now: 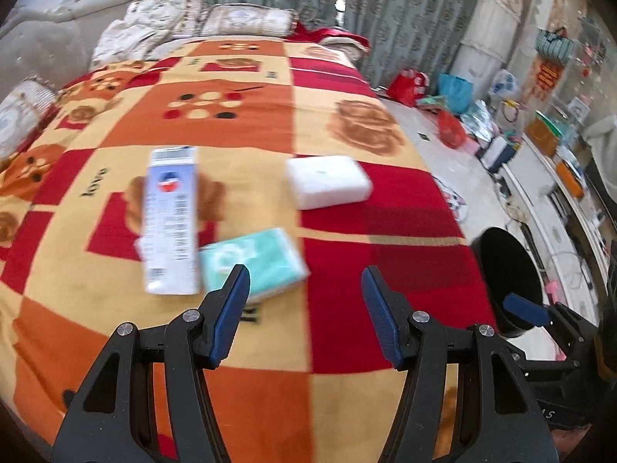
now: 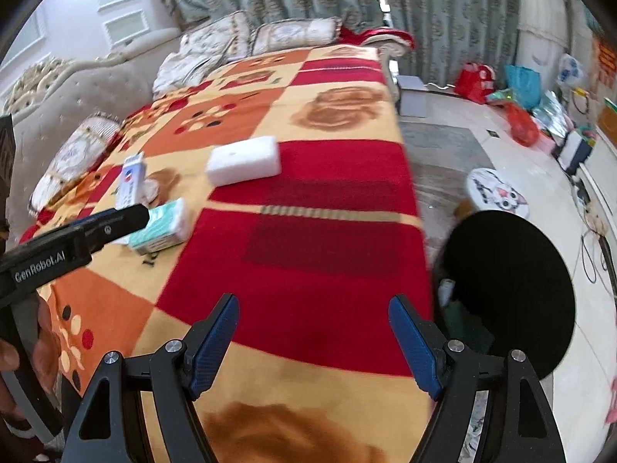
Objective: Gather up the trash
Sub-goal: 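Move both open tools back over the blanket, then grasp the white-blue pill box with the left tool while the right tool grasps the teal tissue pack, then carry the pill box and tissue pack over the black bin with both tools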
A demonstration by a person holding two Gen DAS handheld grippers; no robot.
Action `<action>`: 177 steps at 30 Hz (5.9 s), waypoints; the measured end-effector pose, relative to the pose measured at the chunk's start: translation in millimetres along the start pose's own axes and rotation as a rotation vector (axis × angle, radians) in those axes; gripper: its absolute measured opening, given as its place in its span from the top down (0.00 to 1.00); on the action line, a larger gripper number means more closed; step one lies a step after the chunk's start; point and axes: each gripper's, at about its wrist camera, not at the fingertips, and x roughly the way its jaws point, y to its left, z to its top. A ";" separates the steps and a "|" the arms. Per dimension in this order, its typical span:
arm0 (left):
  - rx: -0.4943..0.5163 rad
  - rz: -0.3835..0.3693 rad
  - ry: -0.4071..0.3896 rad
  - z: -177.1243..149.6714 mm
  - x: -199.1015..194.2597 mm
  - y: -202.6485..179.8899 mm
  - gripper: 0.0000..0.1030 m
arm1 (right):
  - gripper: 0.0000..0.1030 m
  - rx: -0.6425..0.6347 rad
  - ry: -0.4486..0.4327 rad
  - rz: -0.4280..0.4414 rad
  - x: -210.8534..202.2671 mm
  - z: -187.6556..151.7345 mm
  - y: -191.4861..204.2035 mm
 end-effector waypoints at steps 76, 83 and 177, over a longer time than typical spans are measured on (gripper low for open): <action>-0.056 0.080 0.001 30.1 10.3 123.3 0.56 | 0.22 -0.039 0.124 0.032 77.0 63.6 50.7; -0.048 0.116 -0.020 26.7 -3.8 133.8 0.56 | 0.22 -0.007 0.135 0.113 98.1 75.6 103.8; 0.316 -0.260 0.098 10.3 53.5 -232.5 0.56 | 0.49 0.236 -0.005 -0.206 -39.8 -24.4 -185.0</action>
